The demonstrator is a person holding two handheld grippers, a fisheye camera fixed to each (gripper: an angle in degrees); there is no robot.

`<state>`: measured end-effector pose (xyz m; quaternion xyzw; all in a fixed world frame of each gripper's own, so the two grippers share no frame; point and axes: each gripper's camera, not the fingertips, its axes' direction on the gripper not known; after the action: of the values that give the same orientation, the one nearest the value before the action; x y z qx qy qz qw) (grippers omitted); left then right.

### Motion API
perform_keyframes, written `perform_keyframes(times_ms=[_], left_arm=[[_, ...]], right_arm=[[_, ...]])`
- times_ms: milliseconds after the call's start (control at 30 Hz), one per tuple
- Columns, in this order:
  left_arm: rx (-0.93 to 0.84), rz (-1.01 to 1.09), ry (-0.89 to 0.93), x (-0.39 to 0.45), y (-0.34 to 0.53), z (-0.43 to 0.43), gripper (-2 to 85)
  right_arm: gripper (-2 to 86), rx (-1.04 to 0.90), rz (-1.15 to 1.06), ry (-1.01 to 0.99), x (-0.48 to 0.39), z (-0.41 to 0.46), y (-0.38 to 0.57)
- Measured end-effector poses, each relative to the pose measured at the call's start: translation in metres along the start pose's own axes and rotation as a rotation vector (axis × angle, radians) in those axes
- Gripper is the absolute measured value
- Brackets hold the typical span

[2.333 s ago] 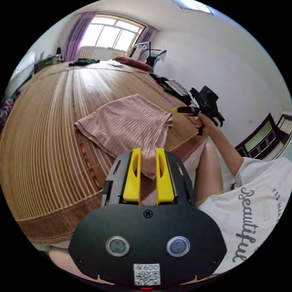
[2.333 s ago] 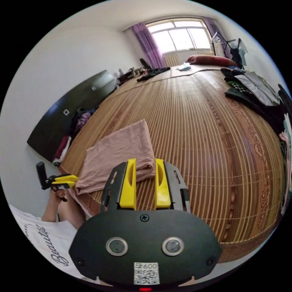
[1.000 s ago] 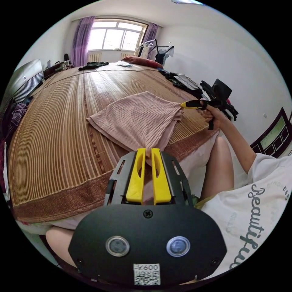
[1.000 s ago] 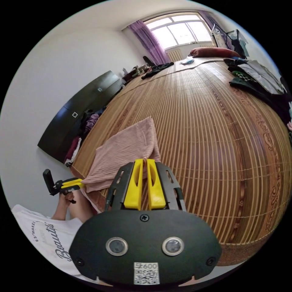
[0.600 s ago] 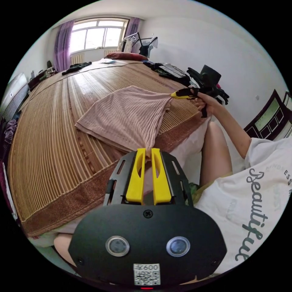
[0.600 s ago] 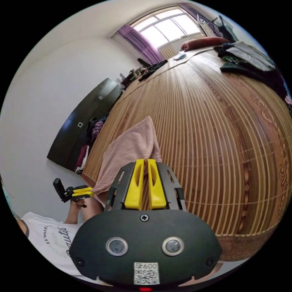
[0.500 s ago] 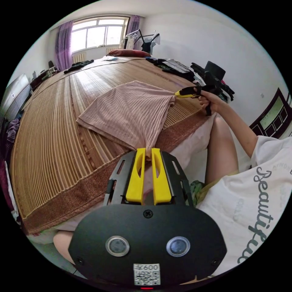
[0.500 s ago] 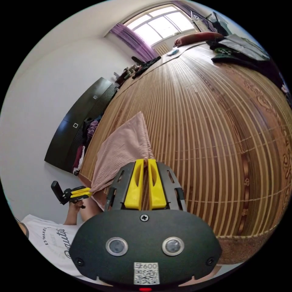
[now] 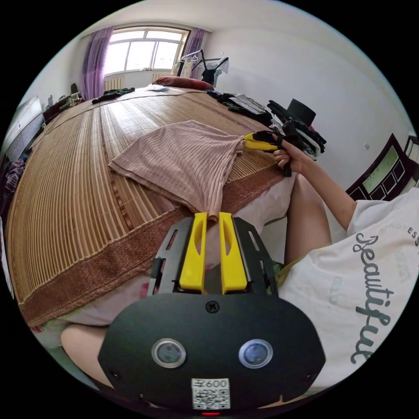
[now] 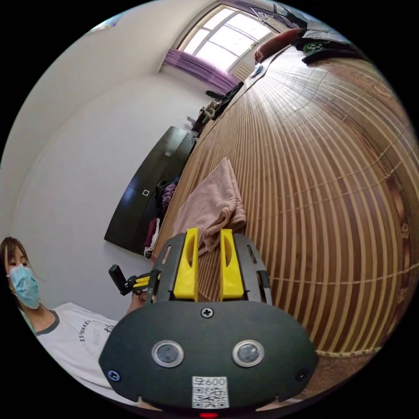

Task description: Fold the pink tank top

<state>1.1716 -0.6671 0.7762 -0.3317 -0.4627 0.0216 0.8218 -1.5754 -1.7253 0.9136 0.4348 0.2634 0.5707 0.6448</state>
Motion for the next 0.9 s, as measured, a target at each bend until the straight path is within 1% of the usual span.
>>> perform_keyframes(times_ms=[133, 200, 233, 267, 333, 367, 433, 500, 567, 633, 667, 733, 833, 900], left_arm=[[0.042, -0.017, 0.014, -0.013, 0.022, -0.002, 1.7], [0.116, 0.002, -0.016, -0.011, 0.023, -0.008, 1.8], [0.194, -0.006, -0.029, -0.010, 0.019, -0.012, 1.9], [0.267, -0.012, -0.014, -0.008, 0.010, -0.011, 2.0], [0.302, 0.032, 0.048, -0.003, -0.011, 0.007, 2.3], [0.269, 0.075, 0.079, 0.003, -0.028, 0.028, 2.7], [0.188, 0.131, 0.072, 0.013, -0.050, 0.066, 3.4], [0.108, 0.165, -0.003, 0.022, -0.061, 0.108, 4.1], [0.022, 0.228, -0.124, 0.031, -0.060, 0.157, 4.0], [0.027, 0.241, -0.222, 0.034, -0.052, 0.176, 3.2], [0.024, 0.241, -0.273, 0.035, -0.049, 0.184, 2.7], [0.019, 0.267, -0.307, 0.036, -0.043, 0.195, 2.1], [-0.061, 0.271, -0.291, 0.030, -0.036, 0.220, 1.8], [-0.069, 0.267, -0.286, 0.026, -0.029, 0.229, 1.6]], right_arm=[[4.6, -0.035, -0.010, -0.009, -0.002, 0.004, -0.006], [3.5, -0.028, -0.004, -0.008, -0.002, 0.001, -0.009], [2.5, -0.025, -0.003, 0.002, -0.001, 0.000, -0.010], [1.1, -0.034, 0.004, 0.018, 0.000, -0.001, -0.010], [0.0, -0.037, 0.013, 0.023, 0.004, -0.003, -0.009], [-0.3, -0.024, 0.032, 0.005, 0.009, -0.007, -0.007], [-0.6, 0.001, 0.069, -0.051, 0.020, -0.013, -0.002], [-0.7, 0.017, 0.124, -0.095, 0.033, -0.016, 0.005], [-0.7, 0.013, 0.185, -0.148, 0.052, -0.012, 0.017], [-0.7, 0.009, 0.189, -0.199, 0.061, -0.006, 0.027], [-0.7, -0.011, 0.181, -0.204, 0.064, 0.000, 0.032], [-0.7, -0.021, 0.171, -0.157, 0.069, 0.007, 0.040], [-0.7, -0.013, 0.166, -0.132, 0.078, 0.016, 0.058], [-0.7, -0.005, 0.146, -0.112, 0.082, 0.020, 0.073]])
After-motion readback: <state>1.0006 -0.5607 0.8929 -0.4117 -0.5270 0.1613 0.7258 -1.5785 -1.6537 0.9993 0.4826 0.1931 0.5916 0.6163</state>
